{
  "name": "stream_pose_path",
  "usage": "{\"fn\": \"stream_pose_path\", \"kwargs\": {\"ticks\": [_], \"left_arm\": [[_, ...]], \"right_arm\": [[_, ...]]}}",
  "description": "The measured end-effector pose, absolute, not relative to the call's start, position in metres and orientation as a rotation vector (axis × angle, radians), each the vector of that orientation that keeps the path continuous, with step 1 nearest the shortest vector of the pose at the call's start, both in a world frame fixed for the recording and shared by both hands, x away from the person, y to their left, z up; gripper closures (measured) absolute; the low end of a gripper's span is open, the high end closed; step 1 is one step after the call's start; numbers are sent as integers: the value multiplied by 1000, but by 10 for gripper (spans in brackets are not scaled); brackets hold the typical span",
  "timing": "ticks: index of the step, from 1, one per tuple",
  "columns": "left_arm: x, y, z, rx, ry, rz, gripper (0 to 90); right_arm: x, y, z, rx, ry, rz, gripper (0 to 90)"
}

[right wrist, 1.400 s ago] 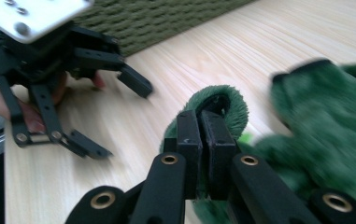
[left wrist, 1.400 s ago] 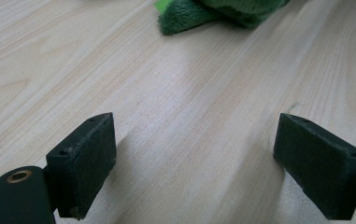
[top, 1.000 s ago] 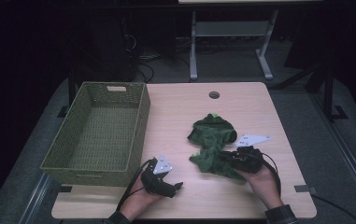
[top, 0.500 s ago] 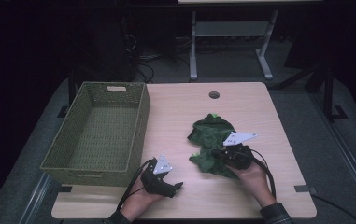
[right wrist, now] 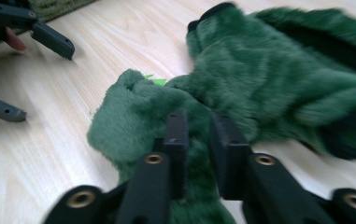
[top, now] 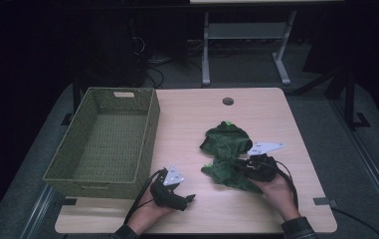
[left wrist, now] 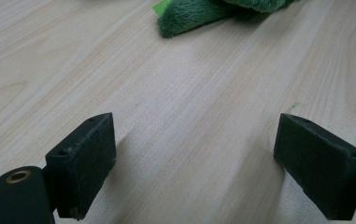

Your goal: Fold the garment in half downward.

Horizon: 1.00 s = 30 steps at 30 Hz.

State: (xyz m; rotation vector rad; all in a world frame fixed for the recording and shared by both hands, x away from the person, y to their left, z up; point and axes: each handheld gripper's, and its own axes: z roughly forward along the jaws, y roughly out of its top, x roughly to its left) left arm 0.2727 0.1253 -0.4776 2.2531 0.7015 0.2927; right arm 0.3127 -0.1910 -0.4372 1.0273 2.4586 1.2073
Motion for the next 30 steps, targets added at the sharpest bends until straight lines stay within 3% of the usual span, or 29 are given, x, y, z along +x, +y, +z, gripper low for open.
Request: {"fn": "stream_pose_path", "kwargs": {"ticks": [6,18,30], "left_arm": [[273,125,-478,2253,701,292,123],[273,125,-478,2253,701,292,123],[273,125,-478,2255,694,290,123]], "right_arm": [[305,-224,-432,1056,2424,1214,660],[268,-281,-442,1150,2390,1197,639],[243,-294,-459,1196,2456,1137,631]]}}
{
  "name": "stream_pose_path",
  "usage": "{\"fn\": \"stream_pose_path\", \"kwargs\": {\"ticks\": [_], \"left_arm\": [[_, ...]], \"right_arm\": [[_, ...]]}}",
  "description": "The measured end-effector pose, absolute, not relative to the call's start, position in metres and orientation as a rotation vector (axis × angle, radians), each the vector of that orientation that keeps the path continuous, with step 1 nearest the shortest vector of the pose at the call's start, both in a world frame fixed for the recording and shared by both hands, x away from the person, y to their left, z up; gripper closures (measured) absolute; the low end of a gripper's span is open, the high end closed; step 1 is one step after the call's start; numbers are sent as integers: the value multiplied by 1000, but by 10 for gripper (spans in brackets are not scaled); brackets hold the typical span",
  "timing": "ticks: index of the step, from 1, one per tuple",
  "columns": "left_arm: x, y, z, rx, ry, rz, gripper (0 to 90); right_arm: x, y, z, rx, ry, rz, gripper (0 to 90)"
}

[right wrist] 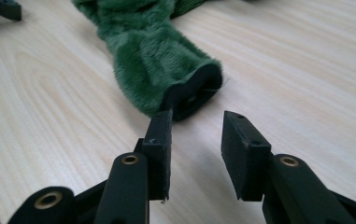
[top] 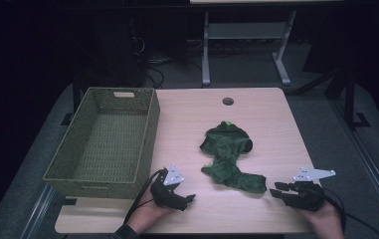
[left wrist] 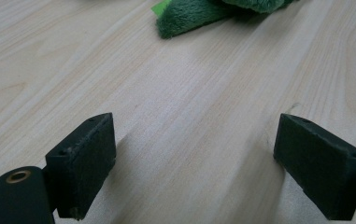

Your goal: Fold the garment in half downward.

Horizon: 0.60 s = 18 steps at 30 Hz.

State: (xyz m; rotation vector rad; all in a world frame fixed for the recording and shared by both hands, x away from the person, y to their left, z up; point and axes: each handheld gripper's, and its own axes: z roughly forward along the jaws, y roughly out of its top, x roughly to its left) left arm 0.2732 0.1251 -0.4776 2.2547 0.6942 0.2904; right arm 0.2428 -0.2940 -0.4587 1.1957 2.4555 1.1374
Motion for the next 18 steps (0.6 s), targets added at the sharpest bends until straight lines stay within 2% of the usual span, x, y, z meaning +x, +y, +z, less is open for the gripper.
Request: {"fn": "stream_pose_path", "kwargs": {"ticks": [11,13,16,18], "left_arm": [[274,125,-478,2256,689,286,123],[274,125,-478,2258,688,285,123],[274,124,-477,2260,686,283,123],[274,124,-477,2259,685,283,123]], "right_arm": [[251,-276,-467,1179,2543,1160,644],[253,-275,-469,1180,2553,1156,673],[253,-275,-469,1166,2555,1142,818],[253,-275,-469,1145,2557,1135,854]]}}
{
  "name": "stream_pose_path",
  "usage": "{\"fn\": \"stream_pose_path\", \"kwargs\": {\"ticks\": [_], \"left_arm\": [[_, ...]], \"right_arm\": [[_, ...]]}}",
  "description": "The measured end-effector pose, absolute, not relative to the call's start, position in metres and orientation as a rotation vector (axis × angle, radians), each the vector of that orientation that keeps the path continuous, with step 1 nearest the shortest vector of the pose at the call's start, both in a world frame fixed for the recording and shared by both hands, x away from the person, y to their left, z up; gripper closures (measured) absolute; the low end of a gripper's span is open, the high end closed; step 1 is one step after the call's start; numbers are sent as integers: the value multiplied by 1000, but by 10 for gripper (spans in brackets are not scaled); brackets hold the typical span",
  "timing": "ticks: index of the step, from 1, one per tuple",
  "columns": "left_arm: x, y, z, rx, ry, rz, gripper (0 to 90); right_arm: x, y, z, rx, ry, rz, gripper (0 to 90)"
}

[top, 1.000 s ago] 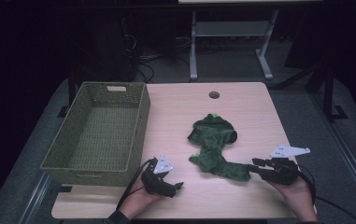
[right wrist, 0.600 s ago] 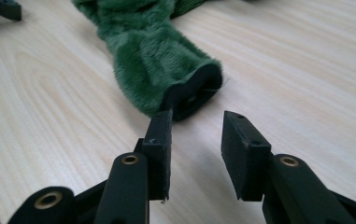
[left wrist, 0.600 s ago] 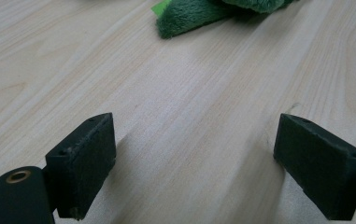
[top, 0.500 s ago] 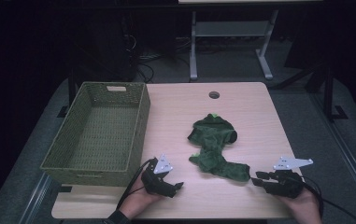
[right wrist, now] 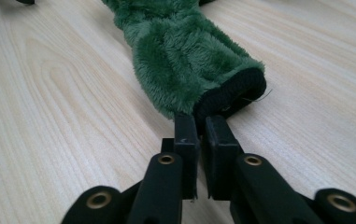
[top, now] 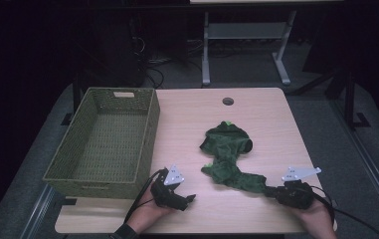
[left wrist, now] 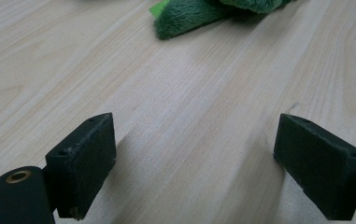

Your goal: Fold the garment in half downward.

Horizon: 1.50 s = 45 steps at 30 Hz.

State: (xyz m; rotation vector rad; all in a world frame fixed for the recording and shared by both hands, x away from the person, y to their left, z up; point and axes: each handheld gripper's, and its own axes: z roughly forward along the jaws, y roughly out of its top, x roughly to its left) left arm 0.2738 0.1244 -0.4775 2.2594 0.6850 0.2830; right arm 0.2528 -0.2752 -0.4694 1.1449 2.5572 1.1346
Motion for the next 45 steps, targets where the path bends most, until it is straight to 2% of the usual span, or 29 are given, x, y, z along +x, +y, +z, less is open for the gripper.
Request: {"fn": "stream_pose_path", "kwargs": {"ticks": [23,34,45], "left_arm": [[274,124,-478,2261,676,282,123],[274,123,-478,2258,675,280,123],[274,123,-478,2258,673,279,124]], "right_arm": [[264,-291,-426,1044,2420,1170,858],[276,-256,-401,823,2485,1227,857],[293,-216,-397,654,2562,1268,854]]}}
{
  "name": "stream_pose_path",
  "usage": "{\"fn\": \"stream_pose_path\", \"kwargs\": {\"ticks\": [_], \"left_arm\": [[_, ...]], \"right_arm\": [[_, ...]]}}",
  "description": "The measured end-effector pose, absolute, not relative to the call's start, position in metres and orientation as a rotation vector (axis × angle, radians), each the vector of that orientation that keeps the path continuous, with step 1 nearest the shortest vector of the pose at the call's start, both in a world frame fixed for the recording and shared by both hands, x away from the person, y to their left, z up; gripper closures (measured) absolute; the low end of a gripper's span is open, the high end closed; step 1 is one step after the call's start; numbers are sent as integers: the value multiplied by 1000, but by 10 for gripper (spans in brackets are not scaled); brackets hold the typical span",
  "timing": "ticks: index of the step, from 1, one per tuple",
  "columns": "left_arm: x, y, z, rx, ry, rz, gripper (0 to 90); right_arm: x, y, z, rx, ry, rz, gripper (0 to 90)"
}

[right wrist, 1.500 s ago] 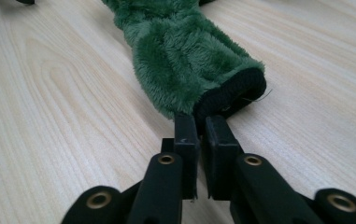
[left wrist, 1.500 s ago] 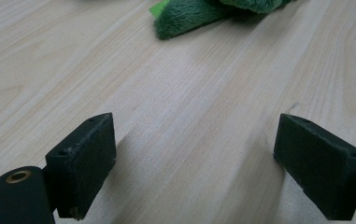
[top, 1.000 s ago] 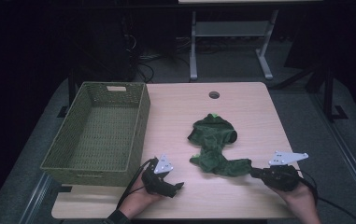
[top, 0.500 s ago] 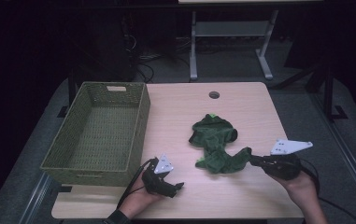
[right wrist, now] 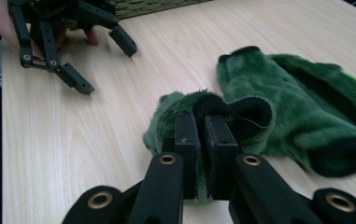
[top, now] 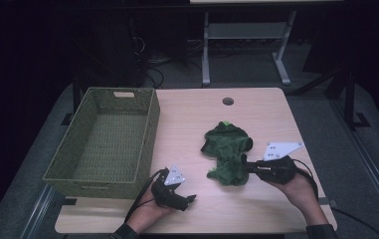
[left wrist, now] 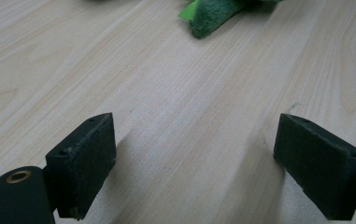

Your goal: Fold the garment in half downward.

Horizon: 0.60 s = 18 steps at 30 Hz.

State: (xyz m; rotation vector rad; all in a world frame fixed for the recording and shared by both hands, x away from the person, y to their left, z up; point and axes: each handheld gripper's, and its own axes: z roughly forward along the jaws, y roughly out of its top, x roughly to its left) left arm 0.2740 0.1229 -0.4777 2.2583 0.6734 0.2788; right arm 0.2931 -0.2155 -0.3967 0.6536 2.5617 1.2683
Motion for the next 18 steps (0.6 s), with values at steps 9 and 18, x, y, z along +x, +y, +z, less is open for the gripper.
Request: {"fn": "stream_pose_path", "kwargs": {"ticks": [9,18], "left_arm": [[274,123,-478,2258,670,279,124],[274,123,-478,2261,666,282,124]], "right_arm": [[300,-190,-398,586,2580,1311,748],[321,-197,-398,742,2518,1343,891]]}}
